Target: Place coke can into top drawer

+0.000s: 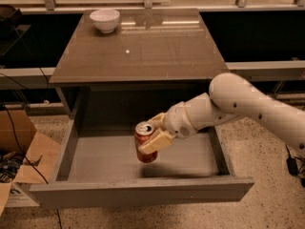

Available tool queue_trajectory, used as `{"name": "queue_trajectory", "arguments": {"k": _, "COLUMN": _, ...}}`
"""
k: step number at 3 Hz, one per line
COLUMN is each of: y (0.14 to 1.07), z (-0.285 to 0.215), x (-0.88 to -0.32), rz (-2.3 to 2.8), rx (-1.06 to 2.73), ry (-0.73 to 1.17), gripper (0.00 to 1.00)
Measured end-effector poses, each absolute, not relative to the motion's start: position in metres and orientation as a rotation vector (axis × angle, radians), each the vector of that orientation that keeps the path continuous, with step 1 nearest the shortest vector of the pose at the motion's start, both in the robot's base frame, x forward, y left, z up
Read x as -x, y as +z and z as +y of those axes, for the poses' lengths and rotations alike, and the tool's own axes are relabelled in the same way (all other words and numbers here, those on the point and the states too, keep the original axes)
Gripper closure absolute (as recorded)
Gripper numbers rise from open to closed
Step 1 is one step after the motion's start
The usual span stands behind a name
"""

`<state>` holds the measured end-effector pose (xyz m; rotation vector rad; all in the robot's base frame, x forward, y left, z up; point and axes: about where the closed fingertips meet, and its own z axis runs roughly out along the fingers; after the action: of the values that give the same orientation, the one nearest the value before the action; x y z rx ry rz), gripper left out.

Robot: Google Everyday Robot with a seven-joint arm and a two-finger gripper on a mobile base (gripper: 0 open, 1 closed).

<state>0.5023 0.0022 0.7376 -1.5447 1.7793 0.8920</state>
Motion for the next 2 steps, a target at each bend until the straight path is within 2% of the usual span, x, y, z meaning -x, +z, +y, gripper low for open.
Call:
{"name": "queue_trajectory", "arguments": {"k": 1, "y": 0.699, "z": 0.012, "x": -0.524, "rz": 1.818, "rx": 1.429, "ry": 0.897, "gripper": 0.73}}
{"name": "queue_trajectory", "arguments": {"k": 2, "y": 0.694, "z": 0.002, "x": -0.542, "rz": 1.831, "rx": 1.337, "ry": 0.855, "gripper": 0.50}}
